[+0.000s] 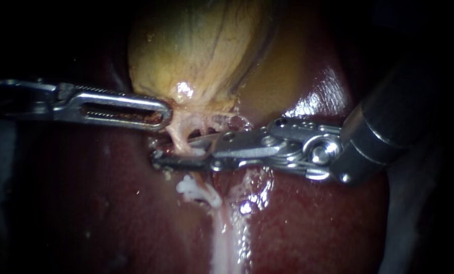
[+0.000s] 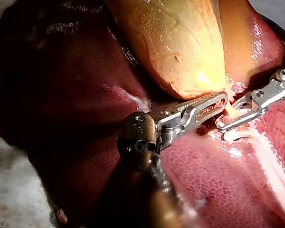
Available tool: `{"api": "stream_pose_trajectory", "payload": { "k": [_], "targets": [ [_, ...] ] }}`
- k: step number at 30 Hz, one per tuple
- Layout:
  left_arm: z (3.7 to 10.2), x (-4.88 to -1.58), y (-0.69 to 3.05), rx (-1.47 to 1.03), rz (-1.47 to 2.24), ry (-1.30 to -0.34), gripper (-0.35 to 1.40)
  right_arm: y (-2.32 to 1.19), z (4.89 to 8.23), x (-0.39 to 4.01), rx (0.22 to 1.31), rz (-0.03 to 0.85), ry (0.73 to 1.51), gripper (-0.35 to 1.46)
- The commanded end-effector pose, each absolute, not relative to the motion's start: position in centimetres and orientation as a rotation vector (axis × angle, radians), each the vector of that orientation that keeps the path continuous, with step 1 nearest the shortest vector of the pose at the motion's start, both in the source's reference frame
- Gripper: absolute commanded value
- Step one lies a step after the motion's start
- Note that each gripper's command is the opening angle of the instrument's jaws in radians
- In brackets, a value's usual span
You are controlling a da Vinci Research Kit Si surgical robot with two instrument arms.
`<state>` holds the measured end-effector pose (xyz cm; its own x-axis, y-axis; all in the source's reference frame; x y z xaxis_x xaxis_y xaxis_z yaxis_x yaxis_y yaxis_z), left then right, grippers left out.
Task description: Going back third clip left tube
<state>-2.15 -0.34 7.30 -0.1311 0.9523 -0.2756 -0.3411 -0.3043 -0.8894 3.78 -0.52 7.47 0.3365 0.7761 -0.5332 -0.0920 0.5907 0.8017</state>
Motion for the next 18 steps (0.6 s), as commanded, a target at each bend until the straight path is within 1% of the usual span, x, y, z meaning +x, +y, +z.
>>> {"api": "stream_pose_trajectory", "payload": {
  "k": [1,8,9,12,13,16,18],
  "targets": [
    [7.30,-2.15,-0.34,-1.096,1.635,-0.829,-0.35,-0.52,7.47,3.78,0.760,0.645,1.086,-0.35],
    [7.30,-2.14,-0.34,-1.096,1.635,-0.829,-0.35,-0.54,7.47,3.78,0.766,0.646,1.082,-0.35],
    [7.30,-2.14,-0.34,-1.096,1.635,-0.829,-0.35,-0.55,7.47,3.78,0.769,0.643,1.082,-0.22],
    [7.30,-2.14,-0.34,-1.096,1.635,-0.829,-0.35,-0.56,7.49,3.79,0.747,0.637,1.096,0.31],
    [7.29,-2.13,-0.34,-1.096,1.635,-0.829,-0.35,-0.55,7.51,3.79,0.738,0.642,1.096,0.42],
    [7.29,-2.13,-0.34,-1.096,1.635,-0.829,-0.35,-0.54,7.54,3.78,0.701,0.654,1.097,0.49],
    [7.29,-2.13,-0.34,-1.096,1.635,-0.829,-0.35,-0.53,7.55,3.76,0.692,0.652,1.098,0.49]
  ]
}}
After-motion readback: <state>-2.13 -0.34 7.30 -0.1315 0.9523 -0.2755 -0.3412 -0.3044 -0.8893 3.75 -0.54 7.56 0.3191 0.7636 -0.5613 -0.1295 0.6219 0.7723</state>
